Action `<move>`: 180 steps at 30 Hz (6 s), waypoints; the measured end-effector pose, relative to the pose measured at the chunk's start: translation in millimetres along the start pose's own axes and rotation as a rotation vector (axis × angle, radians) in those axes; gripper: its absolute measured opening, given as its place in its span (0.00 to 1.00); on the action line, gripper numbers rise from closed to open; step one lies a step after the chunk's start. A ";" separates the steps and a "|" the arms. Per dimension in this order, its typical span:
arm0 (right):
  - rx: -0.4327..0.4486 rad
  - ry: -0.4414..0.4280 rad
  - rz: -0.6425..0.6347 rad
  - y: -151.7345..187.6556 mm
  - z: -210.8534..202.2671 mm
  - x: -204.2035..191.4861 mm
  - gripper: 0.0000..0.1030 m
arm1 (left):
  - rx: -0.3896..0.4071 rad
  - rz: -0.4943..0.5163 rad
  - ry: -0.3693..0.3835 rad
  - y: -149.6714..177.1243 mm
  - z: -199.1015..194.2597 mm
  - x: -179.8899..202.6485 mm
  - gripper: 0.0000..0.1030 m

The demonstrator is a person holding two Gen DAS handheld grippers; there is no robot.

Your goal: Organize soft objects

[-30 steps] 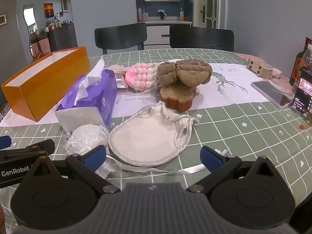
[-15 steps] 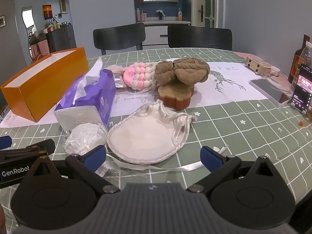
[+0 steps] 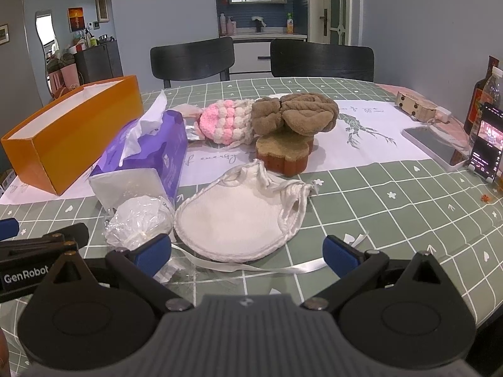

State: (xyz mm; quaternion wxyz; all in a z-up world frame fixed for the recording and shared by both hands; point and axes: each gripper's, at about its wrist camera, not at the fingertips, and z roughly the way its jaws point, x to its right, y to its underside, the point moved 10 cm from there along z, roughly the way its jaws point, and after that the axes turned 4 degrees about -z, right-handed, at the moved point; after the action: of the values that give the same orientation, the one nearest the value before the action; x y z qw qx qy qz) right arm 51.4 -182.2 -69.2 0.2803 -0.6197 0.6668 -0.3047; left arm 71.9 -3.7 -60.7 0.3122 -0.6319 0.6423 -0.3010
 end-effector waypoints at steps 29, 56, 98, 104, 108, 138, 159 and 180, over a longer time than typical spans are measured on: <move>0.014 0.007 -0.004 -0.1 -9.0 -2.7 0.98 | 0.012 0.000 -0.006 0.8 -6.5 -3.3 1.00; 0.068 -0.057 -0.016 -4.4 -45.6 8.6 0.98 | 0.048 0.003 0.051 -6.8 -39.3 6.4 1.00; 0.126 -0.118 -0.020 -64.5 67.0 55.1 0.98 | -0.222 -0.035 0.271 22.4 69.2 20.7 0.74; 0.115 -0.107 0.047 -87.9 93.1 60.5 0.98 | -0.212 -0.052 0.239 26.1 62.6 -14.6 0.73; 0.125 -0.070 0.074 -104.5 104.5 69.8 0.98 | -0.205 -0.053 0.204 22.6 58.5 -36.4 0.72; -0.043 -0.241 0.712 -119.9 204.2 121.4 0.73 | -0.203 -0.037 0.183 17.4 70.3 -66.7 0.72; 0.013 -0.315 0.657 -111.1 150.4 124.3 0.54 | -0.158 -0.032 0.256 0.9 49.9 -73.8 0.70; 0.080 -0.417 0.451 -142.9 91.5 75.8 0.37 | -0.057 0.028 0.300 -48.3 26.9 -81.6 0.67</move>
State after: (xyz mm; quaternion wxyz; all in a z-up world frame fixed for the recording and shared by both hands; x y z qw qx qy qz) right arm 208.2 -269.8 -21.3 0.4960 -0.4936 0.7031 -0.1270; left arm 123.6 77.1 -38.0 0.1988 -0.5794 0.6988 -0.3693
